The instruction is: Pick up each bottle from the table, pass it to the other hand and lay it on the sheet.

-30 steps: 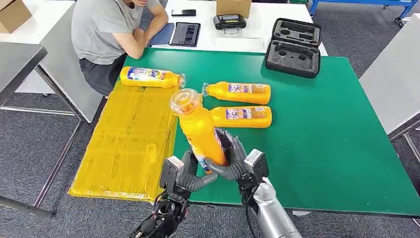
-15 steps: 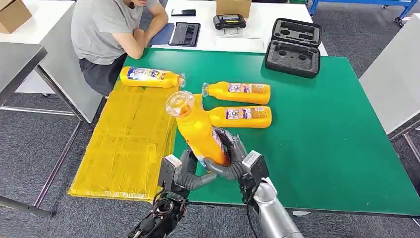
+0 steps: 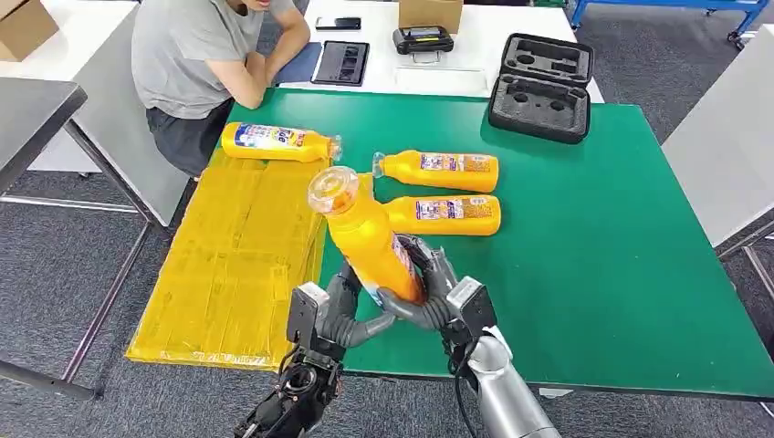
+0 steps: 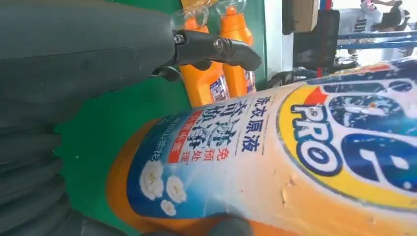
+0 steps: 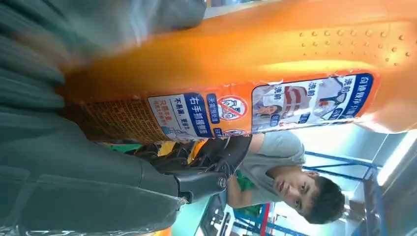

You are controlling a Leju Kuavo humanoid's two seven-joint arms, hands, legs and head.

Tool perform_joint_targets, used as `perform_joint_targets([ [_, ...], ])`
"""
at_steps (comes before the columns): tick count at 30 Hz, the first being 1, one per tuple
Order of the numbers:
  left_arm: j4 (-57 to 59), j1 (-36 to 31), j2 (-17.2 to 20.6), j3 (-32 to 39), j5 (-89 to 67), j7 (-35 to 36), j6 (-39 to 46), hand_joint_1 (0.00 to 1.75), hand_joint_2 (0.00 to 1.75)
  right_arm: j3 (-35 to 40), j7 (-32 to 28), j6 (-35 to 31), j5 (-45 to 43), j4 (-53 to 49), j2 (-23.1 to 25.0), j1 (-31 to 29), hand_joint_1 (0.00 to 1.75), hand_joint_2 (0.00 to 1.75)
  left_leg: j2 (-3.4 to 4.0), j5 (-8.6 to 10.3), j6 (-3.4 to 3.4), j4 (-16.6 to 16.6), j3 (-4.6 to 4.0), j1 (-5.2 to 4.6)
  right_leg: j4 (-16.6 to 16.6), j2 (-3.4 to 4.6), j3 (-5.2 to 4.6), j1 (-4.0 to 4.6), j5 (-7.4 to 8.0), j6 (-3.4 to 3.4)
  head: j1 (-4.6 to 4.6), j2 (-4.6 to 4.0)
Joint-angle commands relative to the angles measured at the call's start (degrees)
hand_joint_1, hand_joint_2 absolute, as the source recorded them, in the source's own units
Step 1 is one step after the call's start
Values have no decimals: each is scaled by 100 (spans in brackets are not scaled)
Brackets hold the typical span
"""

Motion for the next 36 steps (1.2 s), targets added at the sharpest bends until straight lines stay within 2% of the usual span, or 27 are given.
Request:
perform_joint_targets([
  [1, 52, -64, 166, 215, 201, 17, -844, 0, 175, -86, -16, -120, -17, -144, -249, -5, 168, 175, 2, -16, -11, -8, 45, 3, -8, 3, 45, 4, -15, -13, 0, 0],
  [3, -182, 30, 188, 190, 180, 18, -935, 0, 175, -145, -16, -169, 17, -214, -278, 19, 169, 175, 4, -19, -12, -8, 50, 3, -9, 5, 49, 4, -17, -14, 0, 0],
  [5, -420, 112, 222, 140, 112, 52, -990, 0, 175, -208, -16, -199, 33, -282, -304, 38, 169, 175, 0, -6, -5, -4, 16, 0, -4, 0, 17, 0, -6, -6, 0, 0],
  [7, -543, 155, 252, 123, 151, 113, -1142, 0, 175, -253, -16, -226, 42, -287, -325, 31, 164, 175, 4, -17, -10, -2, 35, 2, -3, 4, 35, 3, -15, -11, 0, 0],
  [9, -696, 233, 302, 143, 236, 146, -1322, 0, 175, -311, -16, -260, 52, -324, -372, 55, 171, 175, 3, -15, -10, -5, 35, 2, -5, 4, 35, 3, -14, -11, 0, 0],
  [12, -860, 322, 359, 168, 280, 158, -1433, 0, 175, -370, -16, -279, 48, -419, -434, 139, 166, 175, 3, -9, -7, -5, 23, 1, -5, 3, 23, 2, -8, -8, 2, 0],
  [16, -1104, 449, 422, 157, 230, 145, -1470, 0, 175, -444, -16, -323, 31, -455, -529, 200, 168, 175, 3, -13, -9, -5, 30, 3, -5, 4, 30, 3, -11, -10, 0, 0],
  [23, -1104, 449, 422, 157, 230, 145, -1470, 0, 175, -444, -16, -323, 31, -455, -529, 200, 168, 175, 8, -14, -9, -4, 32, 2, -5, 8, 31, 3, -11, -10, 0, 0],
  [26, -1217, 509, 440, 137, 203, 127, -1489, 0, 175, -435, -16, -370, 52, -421, -538, 264, 173, 175, 4, -15, -10, -5, 35, 3, -6, 5, 34, 3, -13, -11, 0, 0],
  [28, -1274, 523, 438, 148, 187, 123, -1470, 0, 175, -410, -16, -309, 35, -350, -524, 298, 169, 175, 3, -8, -6, -5, 20, 1, -5, 3, 20, 1, -7, -7, 0, 0],
  [29, -1272, 515, 433, 153, 186, 123, -1466, 0, 175, -395, -16, -306, 42, -332, -512, 309, 169, 175, 8, -23, -13, -6, 53, 4, -7, 9, 51, 5, -20, -16, 0, 0],
  [32, -1201, 429, 391, 186, 181, 126, -1432, 0, 175, -275, -16, -307, 94, -265, -399, 352, 169, 175, 2, -5, -5, -4, 12, 2, -4, 2, 13, 2, -4, -6, 0, 0],
  [34, -1187, 411, 381, 189, 180, 126, -1426, 0, 175, -242, -16, -329, 123, -254, -367, 358, 168, 175, 11, -18, -12, -7, 41, 4, -6, 12, 38, 5, -14, -14, 0, 0],
  [35, -1187, 411, 381, 189, 180, 126, -1426, 0, 175, -242, -16, -329, 123, -254, -367, 358, 168, 175, 5, -5, -5, -4, 11, 2, -4, 6, 10, 2, -3, -6, 0, 0],
  [36, -1187, 411, 381, 189, 180, 126, -1426, 0, 175, -242, -16, -329, 123, -254, -367, 358, 168, 175, 7, -12, -9, -5, 27, 4, -5, 8, 26, 4, -9, -11, 0, 0],
])
